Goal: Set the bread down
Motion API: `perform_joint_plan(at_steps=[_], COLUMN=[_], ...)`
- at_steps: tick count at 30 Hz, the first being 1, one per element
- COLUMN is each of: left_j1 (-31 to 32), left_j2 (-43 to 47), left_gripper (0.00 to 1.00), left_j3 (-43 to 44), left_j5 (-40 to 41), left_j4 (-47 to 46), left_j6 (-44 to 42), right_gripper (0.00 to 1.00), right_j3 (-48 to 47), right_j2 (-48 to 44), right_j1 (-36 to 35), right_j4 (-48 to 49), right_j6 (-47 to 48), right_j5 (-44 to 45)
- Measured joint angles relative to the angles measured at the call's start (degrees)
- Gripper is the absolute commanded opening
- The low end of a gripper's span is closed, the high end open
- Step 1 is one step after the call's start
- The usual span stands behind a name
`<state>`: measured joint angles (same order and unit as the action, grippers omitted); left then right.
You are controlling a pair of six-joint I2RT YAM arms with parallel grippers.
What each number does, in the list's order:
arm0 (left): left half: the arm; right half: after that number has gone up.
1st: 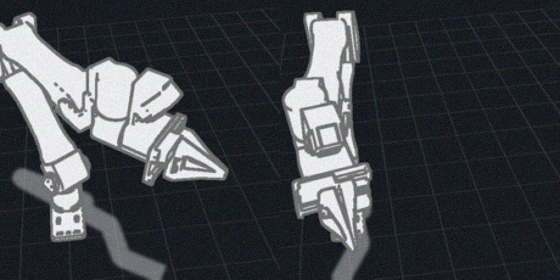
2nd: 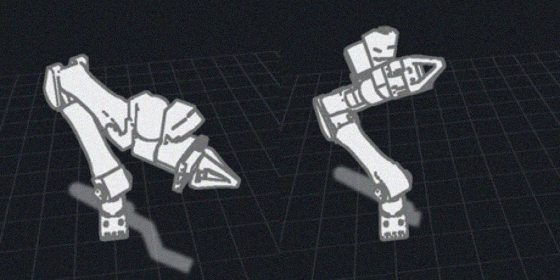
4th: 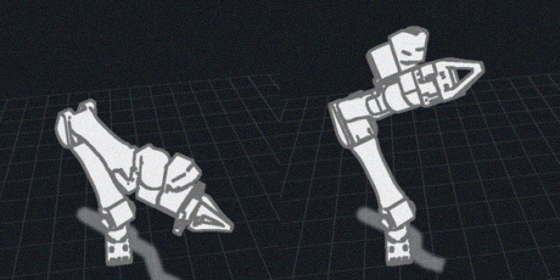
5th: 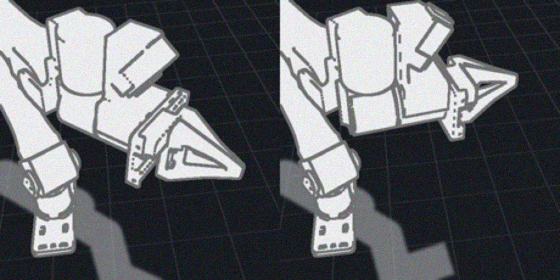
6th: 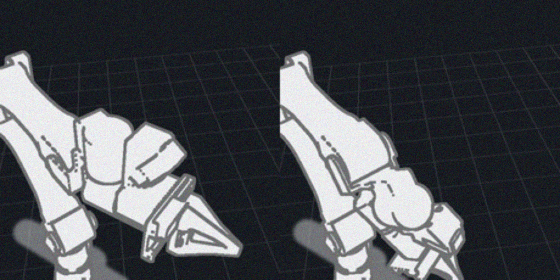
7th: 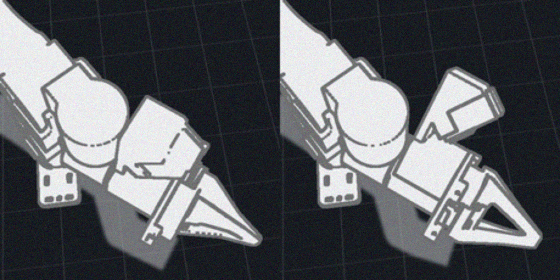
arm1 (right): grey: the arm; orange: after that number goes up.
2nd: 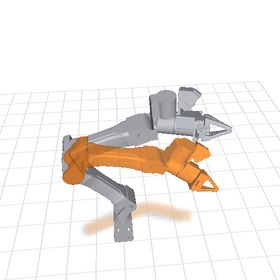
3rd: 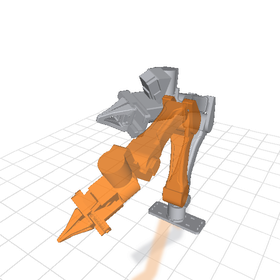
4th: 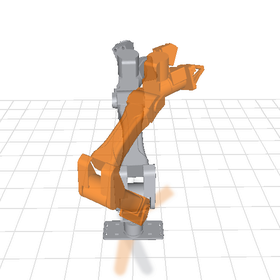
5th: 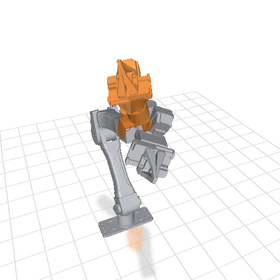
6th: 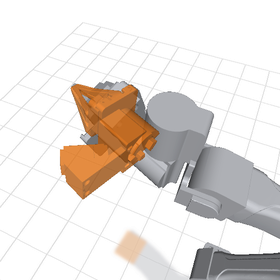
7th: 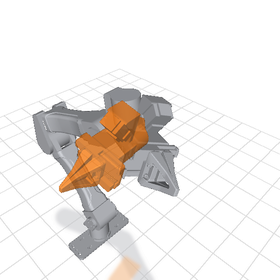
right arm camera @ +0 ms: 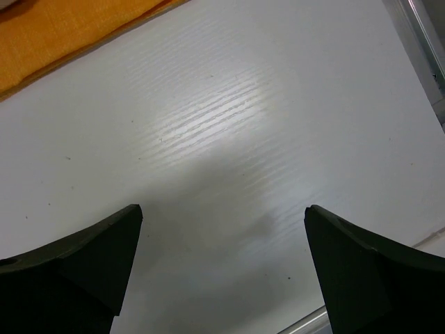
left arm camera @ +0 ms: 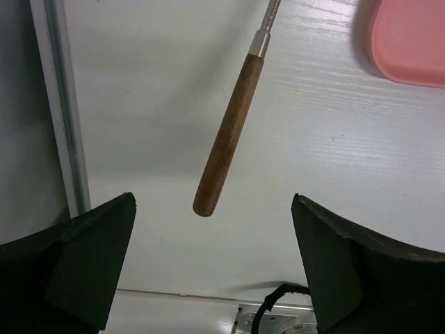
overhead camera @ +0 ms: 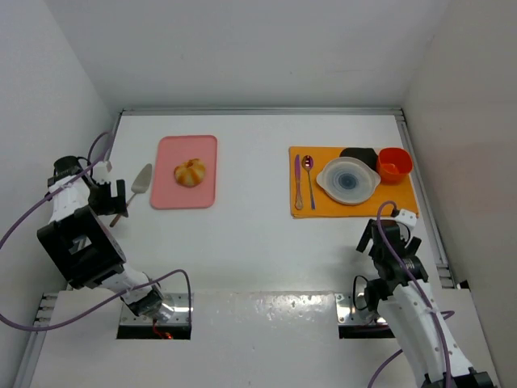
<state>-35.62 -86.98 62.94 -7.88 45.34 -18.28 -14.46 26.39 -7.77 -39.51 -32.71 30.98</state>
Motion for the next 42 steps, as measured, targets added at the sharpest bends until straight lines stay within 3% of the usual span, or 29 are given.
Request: perform_joint_plan(at_steps=[5,8,10,12,14,15,16,18,20,26,32,42], left_j1=[0.0,0.0,0.0,1.2,3.6,5.1,6.6,9.0,9.7,9.8,10.1,12.4], left_j2=[0.4,1.8,4.3,7.5,8.7,8.7,8.7,6.7,3.3,-9.9,-10.4,-12.4], left_gripper=[0.99,0.99,0.99,0.97,0.88,0.83,0.75,0.69,0.69,0.74,0.74,0.74], left_j3=[2.2,11.3,18.8,26.1,30.8,31.9,32.4,31.4,28.4,13.7,12.7,10.3], left_j5=[-1.6,-3.0,-4.4,-3.8,-1.7,-0.9,-0.4,-0.3,-0.2,3.0,1.7,-0.9], left_j4=[1.4,5.4,5.8,5.4,5.0,5.2,5.9,7.1,8.2,9.7,9.8,8.4], left_j6=[-2.1,-4.9,-8.1,-10.6,-12.2,-12.6,-13.0,-12.7,-12.5,-11.3,-11.6,-13.6], right_gripper=[1.0,1.0,1.0,1.0,1.0,0.96,0.87,0.77,0.71,0.7,0.68,0.5], right_j3=[0.6,0.5,-3.0,-13.4,-28.7,-36.9,-44.5,-55.8,-63.5,-74.4,-89.6,-95.3], right_j2=[0.0,1.8,8.2,21.4,36.2,43.2,49.9,59.4,67.0,87.4,107.6,114.3], right_j1=[0.1,0.2,-0.3,-2.4,-8.5,-12.1,-15.8,-20.6,-23.8,-27.4,-33.0,-36.6], right_j4=[4.0,12.2,14.6,14.0,13.6,13.7,14.9,17.3,19.8,27.7,26.9,25.9], right_j6=[-1.7,2.3,4.5,6.6,8.8,9.8,10.6,10.2,8.1,-1.9,-5.7,-8.7], right_j5=[-2.8,-11.1,-16.9,-20.6,-20.8,-20.4,-20.4,-21.4,-23.9,-29.0,-30.3,-27.0])
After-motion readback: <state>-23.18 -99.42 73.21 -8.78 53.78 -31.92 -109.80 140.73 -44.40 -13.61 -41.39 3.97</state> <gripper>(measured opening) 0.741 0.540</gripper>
